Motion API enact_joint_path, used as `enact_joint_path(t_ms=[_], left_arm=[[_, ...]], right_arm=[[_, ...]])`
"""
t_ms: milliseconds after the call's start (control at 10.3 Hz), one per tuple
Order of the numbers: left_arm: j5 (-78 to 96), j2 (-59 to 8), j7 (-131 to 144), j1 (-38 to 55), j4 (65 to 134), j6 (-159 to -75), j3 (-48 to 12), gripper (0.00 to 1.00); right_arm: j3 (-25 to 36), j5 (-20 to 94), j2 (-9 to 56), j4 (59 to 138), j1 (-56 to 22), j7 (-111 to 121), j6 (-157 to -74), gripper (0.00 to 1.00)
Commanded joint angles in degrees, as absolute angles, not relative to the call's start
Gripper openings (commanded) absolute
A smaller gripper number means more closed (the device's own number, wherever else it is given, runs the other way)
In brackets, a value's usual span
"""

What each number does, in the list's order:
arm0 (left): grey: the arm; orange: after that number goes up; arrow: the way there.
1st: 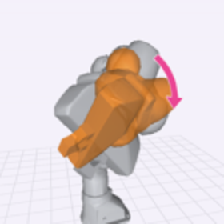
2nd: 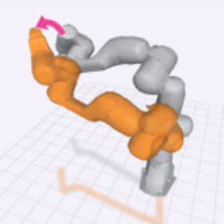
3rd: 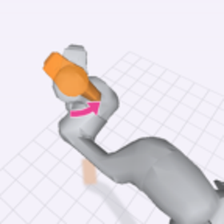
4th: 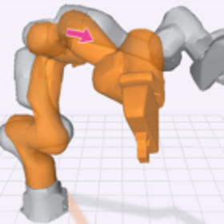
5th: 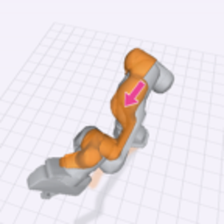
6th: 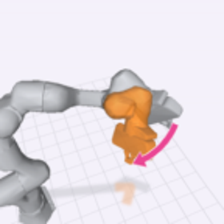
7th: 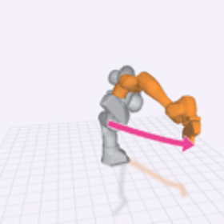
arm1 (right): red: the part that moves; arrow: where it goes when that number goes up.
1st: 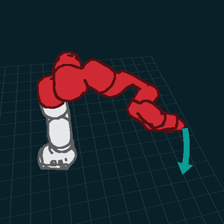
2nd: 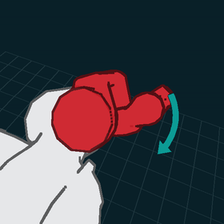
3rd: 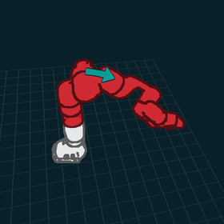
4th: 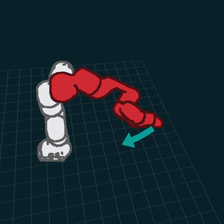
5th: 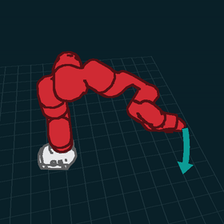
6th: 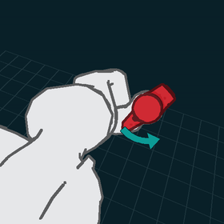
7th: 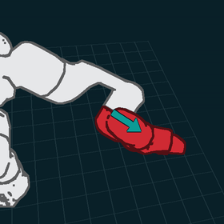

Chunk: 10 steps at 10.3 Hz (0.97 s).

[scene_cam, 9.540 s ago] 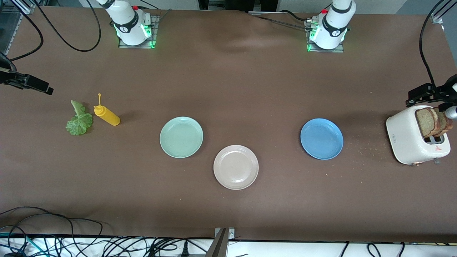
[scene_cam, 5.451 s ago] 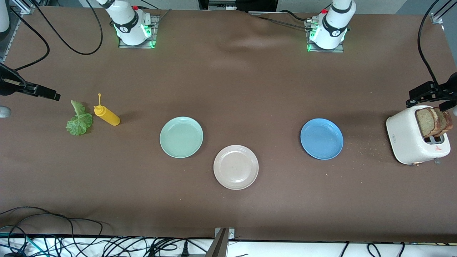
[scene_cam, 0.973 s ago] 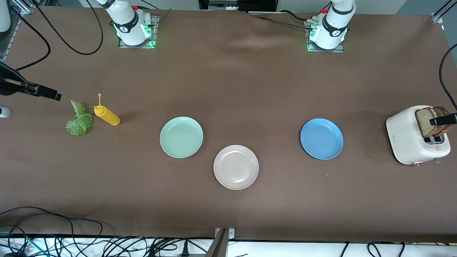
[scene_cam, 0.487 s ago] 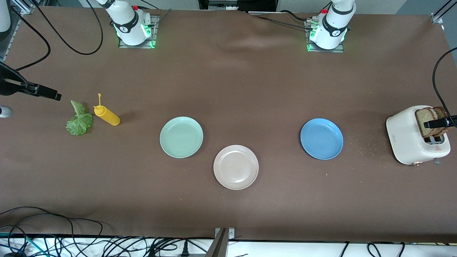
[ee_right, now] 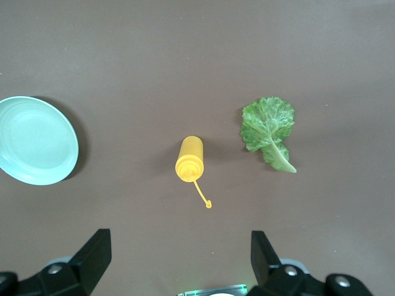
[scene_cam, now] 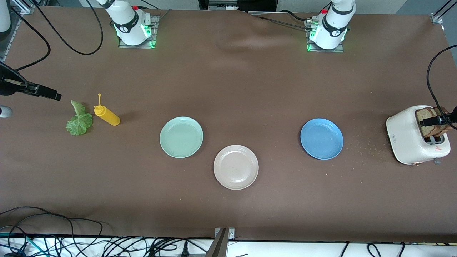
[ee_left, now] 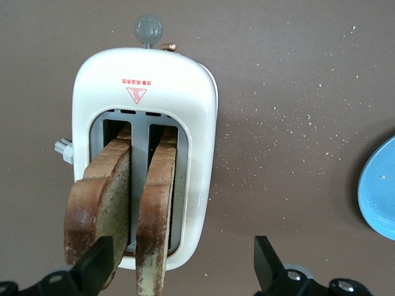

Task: Make sandwich on beige plate with both arms
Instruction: 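Lower the left gripper onto a toast slice in the toaster and grasp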

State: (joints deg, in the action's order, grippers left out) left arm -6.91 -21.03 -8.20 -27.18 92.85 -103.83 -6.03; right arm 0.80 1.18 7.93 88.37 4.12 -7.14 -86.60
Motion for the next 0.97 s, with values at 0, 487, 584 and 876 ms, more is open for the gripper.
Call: enact_joint_path(t_ms=[0, 487, 584, 876], left_arm=[[-8.61, -18.46, -8.79, -28.39, 96.84, -106.43, -6.68, 1.00], [-8.61, -16.96, -8.79, -28.92, 100.72, -110.21, -6.68, 0.71], [-8.61, -16.96, -8.79, -29.09, 100.72, -110.21, -6.68, 0.56], [-8.70, -16.44, -9.58, -29.18, 100.63, -110.39, -6.68, 0.14]], right_arm=[[0.88, 1.85, 7.91, 87.63, 4.22, -7.03, -85.61, 1.00], [0.88, 1.85, 7.91, 87.63, 4.13, -7.03, -85.61, 1.00], [0.88, 1.85, 7.91, 87.63, 4.13, -7.03, -85.61, 1.00], [0.88, 1.85, 7.91, 87.63, 4.13, -7.03, -85.61, 1.00]])
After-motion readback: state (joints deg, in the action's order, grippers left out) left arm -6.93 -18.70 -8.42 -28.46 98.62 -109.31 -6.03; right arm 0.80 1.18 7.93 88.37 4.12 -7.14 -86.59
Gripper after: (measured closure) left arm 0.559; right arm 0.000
